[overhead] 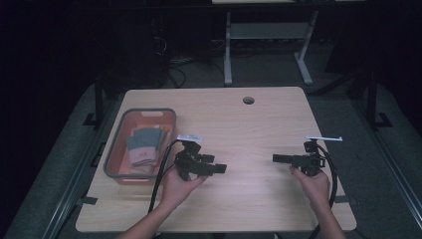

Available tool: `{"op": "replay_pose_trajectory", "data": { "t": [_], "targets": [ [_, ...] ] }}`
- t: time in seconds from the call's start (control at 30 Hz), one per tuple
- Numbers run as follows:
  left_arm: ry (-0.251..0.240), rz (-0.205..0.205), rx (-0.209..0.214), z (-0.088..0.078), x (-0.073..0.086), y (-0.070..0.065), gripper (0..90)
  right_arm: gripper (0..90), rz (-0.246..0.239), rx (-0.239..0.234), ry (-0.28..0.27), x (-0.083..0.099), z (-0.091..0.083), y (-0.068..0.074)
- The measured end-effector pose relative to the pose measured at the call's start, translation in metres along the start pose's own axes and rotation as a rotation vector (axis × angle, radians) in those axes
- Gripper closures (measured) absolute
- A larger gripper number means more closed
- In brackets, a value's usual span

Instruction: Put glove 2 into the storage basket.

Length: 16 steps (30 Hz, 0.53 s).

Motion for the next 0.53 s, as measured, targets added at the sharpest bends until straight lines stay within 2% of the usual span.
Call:
{"op": "replay_pose_trajectory", "data": {
  "t": [0.23,0.33,0.37,0.53],
  "targets": [
    [0.002,0.009,0.010,0.007,0.009,-0.004,26.5,34.8,0.008,0.007,0.002,0.011,-0.004,-0.004],
    [0.002,0.014,0.019,0.009,0.015,-0.005,26.2,34.3,-0.008,0.007,0.004,0.016,-0.006,-0.004],
    [0.000,0.016,0.022,0.010,0.017,-0.006,26.2,34.1,0.000,0.005,0.001,0.018,-0.006,-0.003],
    [0.008,0.049,0.019,0.012,0.026,-0.011,26.0,32.9,-0.033,0.014,-0.011,0.032,-0.012,0.001]
  ]
}}
Point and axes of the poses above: each handheld gripper's, and its own axes: z roughly forward along the jaws, x roughly out of its underside, y roughly to its left, the point moved 5 cm from there along z, roughly forward along the jaws, and after that the axes turned 11 degrees about -z, right-handed, at the moved point
